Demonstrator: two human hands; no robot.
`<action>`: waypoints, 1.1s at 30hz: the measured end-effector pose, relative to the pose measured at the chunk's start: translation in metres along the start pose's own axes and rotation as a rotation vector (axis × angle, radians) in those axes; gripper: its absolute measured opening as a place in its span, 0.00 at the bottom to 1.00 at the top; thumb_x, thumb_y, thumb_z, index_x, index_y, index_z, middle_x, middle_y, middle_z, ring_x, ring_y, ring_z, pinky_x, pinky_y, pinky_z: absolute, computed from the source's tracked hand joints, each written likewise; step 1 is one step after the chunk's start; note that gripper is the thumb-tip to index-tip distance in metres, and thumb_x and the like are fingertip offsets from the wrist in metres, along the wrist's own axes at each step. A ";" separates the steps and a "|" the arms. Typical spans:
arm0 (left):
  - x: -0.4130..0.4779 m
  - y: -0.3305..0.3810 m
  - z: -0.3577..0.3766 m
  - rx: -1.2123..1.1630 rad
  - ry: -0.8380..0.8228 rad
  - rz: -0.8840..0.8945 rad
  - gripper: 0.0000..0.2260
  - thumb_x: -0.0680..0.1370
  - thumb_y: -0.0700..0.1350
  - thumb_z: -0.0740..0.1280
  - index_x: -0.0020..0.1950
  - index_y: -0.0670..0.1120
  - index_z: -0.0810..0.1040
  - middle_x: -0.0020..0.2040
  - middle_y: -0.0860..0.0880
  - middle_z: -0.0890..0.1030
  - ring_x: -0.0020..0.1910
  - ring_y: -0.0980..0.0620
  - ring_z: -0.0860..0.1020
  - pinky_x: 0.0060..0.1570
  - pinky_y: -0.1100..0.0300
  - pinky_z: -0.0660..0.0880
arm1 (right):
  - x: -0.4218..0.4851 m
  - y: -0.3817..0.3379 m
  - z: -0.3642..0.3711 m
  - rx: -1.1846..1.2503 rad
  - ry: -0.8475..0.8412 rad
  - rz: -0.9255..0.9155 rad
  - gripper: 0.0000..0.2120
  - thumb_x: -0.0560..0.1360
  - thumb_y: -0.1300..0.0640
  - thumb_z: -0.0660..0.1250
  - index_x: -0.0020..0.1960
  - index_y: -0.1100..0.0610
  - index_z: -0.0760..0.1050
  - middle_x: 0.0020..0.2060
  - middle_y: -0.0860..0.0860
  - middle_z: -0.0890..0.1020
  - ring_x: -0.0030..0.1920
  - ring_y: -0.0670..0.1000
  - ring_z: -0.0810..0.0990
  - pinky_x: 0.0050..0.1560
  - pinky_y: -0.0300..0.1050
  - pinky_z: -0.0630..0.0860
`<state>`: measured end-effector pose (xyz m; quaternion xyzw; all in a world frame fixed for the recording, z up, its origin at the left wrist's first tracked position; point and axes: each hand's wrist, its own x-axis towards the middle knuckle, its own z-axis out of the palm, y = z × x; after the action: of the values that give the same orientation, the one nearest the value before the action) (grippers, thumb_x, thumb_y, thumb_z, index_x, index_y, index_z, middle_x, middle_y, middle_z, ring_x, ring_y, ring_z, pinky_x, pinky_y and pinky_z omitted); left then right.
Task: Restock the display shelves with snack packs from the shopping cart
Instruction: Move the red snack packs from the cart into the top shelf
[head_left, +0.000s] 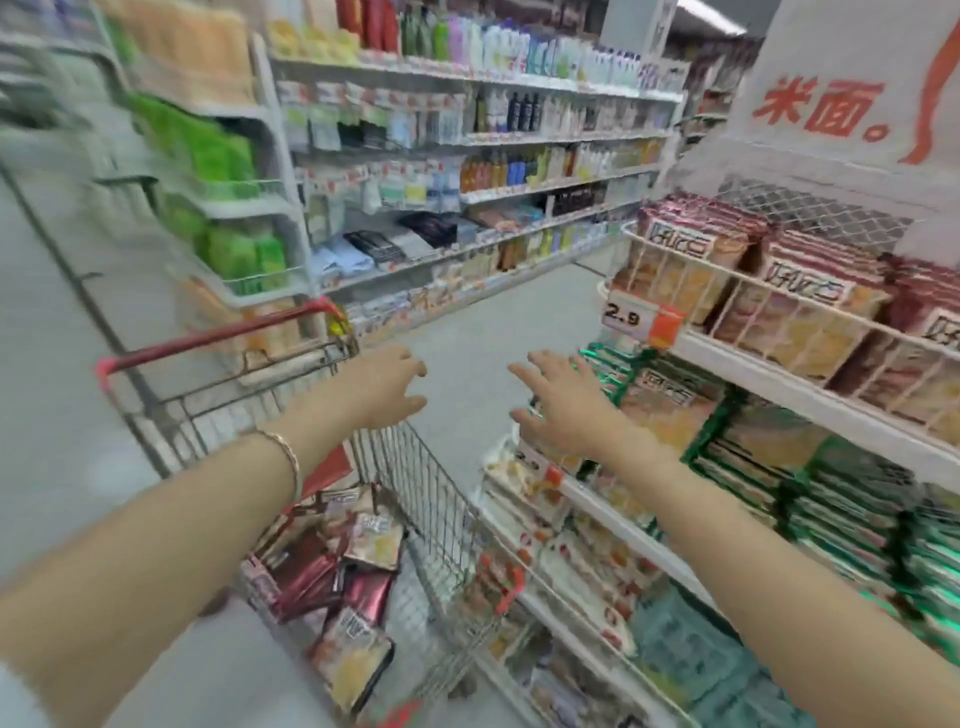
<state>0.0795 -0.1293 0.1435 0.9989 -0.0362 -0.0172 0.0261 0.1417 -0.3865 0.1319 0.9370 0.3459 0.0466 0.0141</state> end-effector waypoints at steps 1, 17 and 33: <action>-0.007 -0.017 0.014 -0.031 -0.044 -0.044 0.22 0.81 0.56 0.63 0.72 0.47 0.71 0.69 0.46 0.72 0.68 0.45 0.71 0.65 0.50 0.71 | 0.011 -0.014 0.017 0.017 -0.037 -0.022 0.30 0.82 0.42 0.59 0.80 0.51 0.57 0.79 0.56 0.59 0.79 0.56 0.54 0.77 0.58 0.45; -0.020 -0.170 0.235 -0.298 -0.514 -0.493 0.12 0.81 0.51 0.62 0.57 0.44 0.78 0.55 0.46 0.80 0.52 0.46 0.78 0.47 0.53 0.76 | 0.111 -0.155 0.273 0.253 -0.748 -0.104 0.28 0.81 0.46 0.61 0.77 0.55 0.62 0.73 0.56 0.70 0.71 0.58 0.70 0.73 0.58 0.64; 0.056 -0.246 0.440 -0.475 -0.494 -1.009 0.33 0.72 0.53 0.77 0.69 0.40 0.68 0.67 0.36 0.69 0.63 0.37 0.75 0.61 0.47 0.74 | 0.100 -0.181 0.449 0.902 -0.581 0.649 0.16 0.81 0.55 0.65 0.68 0.55 0.75 0.51 0.47 0.82 0.47 0.43 0.79 0.47 0.39 0.75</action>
<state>0.1370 0.0896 -0.3102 0.8261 0.4414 -0.2661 0.2277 0.1443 -0.1811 -0.3174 0.8825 0.0112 -0.3586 -0.3041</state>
